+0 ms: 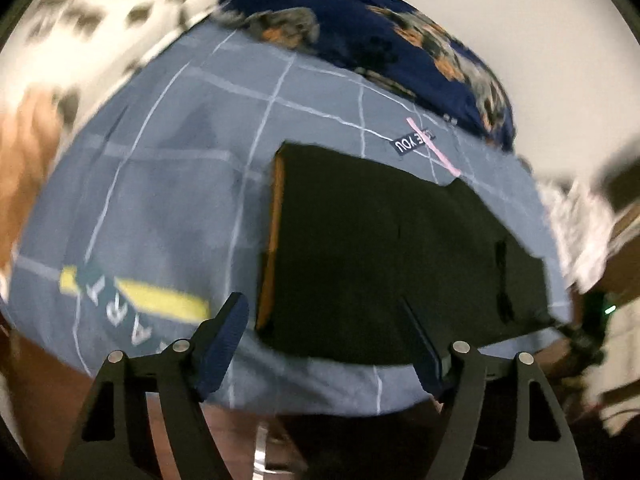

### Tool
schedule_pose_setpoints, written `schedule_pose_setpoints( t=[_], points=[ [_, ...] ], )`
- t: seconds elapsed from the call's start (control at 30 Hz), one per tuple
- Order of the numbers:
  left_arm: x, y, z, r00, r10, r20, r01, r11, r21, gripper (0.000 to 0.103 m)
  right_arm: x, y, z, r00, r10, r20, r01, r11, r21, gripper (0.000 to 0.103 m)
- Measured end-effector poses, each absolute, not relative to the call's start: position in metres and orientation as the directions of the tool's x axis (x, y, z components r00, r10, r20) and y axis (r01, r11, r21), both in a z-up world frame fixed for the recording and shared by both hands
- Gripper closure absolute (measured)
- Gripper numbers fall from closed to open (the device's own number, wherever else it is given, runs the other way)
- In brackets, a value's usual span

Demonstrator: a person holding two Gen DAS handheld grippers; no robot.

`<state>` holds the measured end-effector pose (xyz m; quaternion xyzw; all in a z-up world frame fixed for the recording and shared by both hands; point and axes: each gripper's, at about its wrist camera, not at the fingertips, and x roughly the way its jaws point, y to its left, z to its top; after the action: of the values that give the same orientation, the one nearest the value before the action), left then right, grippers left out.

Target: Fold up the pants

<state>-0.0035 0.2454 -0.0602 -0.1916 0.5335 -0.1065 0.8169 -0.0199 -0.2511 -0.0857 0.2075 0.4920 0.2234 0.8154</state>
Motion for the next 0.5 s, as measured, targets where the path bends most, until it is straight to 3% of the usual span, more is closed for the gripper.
schedule_pose_setpoints(
  t=[0.3,0.5],
  points=[
    [-0.010,0.266,-0.105,0.365,-0.545,-0.755,-0.151,0.765,-0.626,0.028,-0.021,-0.236,-0.087,0.399,0.569,-0.719,-0.176,0.817,0.549,0.054],
    [0.007,0.262,-0.118,0.352,-0.541,-0.764,-0.163,0.768,-0.619,0.028,-0.025,-0.232,-0.083,0.402,0.564,-0.721,-0.179,0.821,0.542,0.052]
  ],
)
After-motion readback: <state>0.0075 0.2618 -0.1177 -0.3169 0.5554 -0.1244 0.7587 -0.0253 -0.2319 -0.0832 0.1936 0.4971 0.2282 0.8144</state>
